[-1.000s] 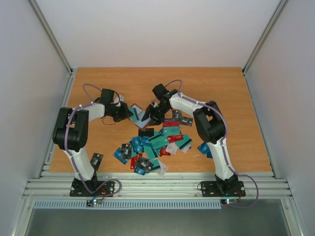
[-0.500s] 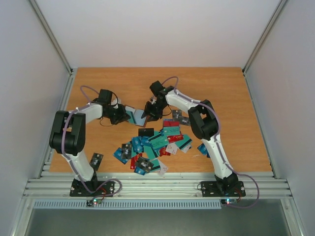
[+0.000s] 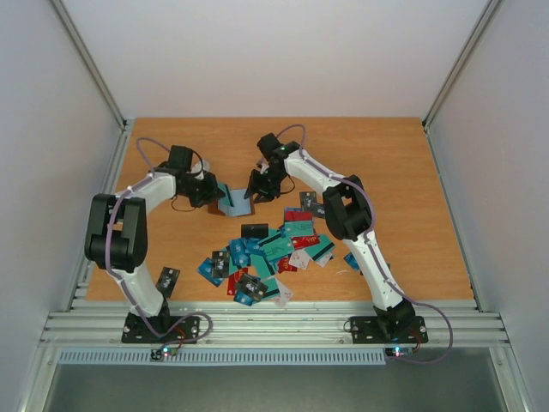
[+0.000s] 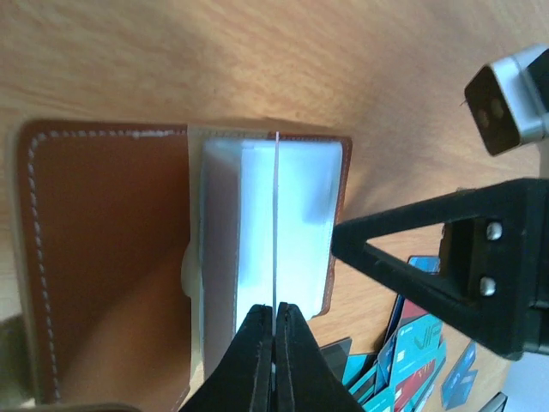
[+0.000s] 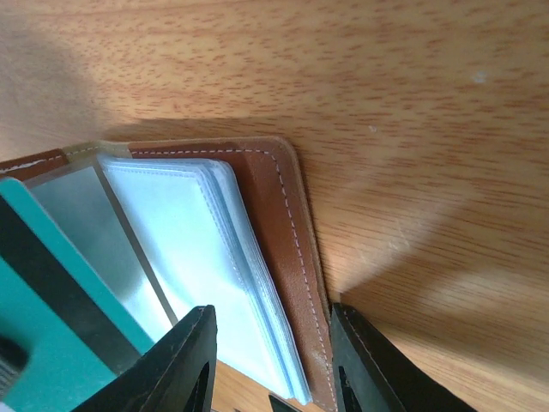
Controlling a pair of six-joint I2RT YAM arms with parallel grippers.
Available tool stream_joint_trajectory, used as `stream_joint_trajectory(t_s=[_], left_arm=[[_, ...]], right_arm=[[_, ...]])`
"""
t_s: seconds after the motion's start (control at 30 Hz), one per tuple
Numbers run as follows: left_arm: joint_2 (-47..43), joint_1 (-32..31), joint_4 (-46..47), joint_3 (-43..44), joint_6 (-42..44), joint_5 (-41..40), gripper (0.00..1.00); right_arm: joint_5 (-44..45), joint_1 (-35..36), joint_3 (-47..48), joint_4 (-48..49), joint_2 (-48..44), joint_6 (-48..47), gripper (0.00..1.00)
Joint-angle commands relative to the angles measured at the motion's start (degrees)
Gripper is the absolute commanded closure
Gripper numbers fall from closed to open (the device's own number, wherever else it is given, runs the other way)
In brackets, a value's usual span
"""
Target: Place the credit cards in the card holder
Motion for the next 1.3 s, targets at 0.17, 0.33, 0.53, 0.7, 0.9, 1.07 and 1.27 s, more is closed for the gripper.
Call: stream_joint_trajectory(t_s=[0.17, 0.33, 0.53, 0.7, 0.9, 1.07, 1.27], left_arm=[[2.1, 1.8, 2.9, 3.0, 3.9, -1.2, 0.99], [1.8, 1.8, 5.0, 1.4, 6.8, -1.8, 0.99], [1.9, 1.8, 9.9, -2.2, 7.7, -1.8, 0.99], [0.9, 1.8, 12.0, -4.6, 9.3, -3.9, 0.99], [2.0, 1.8, 16.8, -6.9, 7.3, -1.2, 0.99], [2.4, 1.8, 19.6, -8.7, 5.7, -0.3, 0.99], [2.5, 1.8, 22.1, -10.0, 4.5, 1.9, 0.99]], right_arm=[[4.8, -0.1, -0.1, -6.0, 3.1, -3.8, 0.61], [4.5, 0.2, -0.2, -6.4, 3.1, -3.8, 0.62], [4.2, 0.6, 0.0, -6.7, 3.3, -3.8, 0.62], [4.5, 0.6, 0.0, -7.4, 3.3, -3.8, 0.62], [4.6, 0.7, 0.0, -7.7, 3.4, -3.4, 0.62], [4.0, 0.6, 0.1, -7.8, 3.5, -3.4, 0.62], [3.9, 0.7, 0.2, -8.1, 3.7, -3.5, 0.62]])
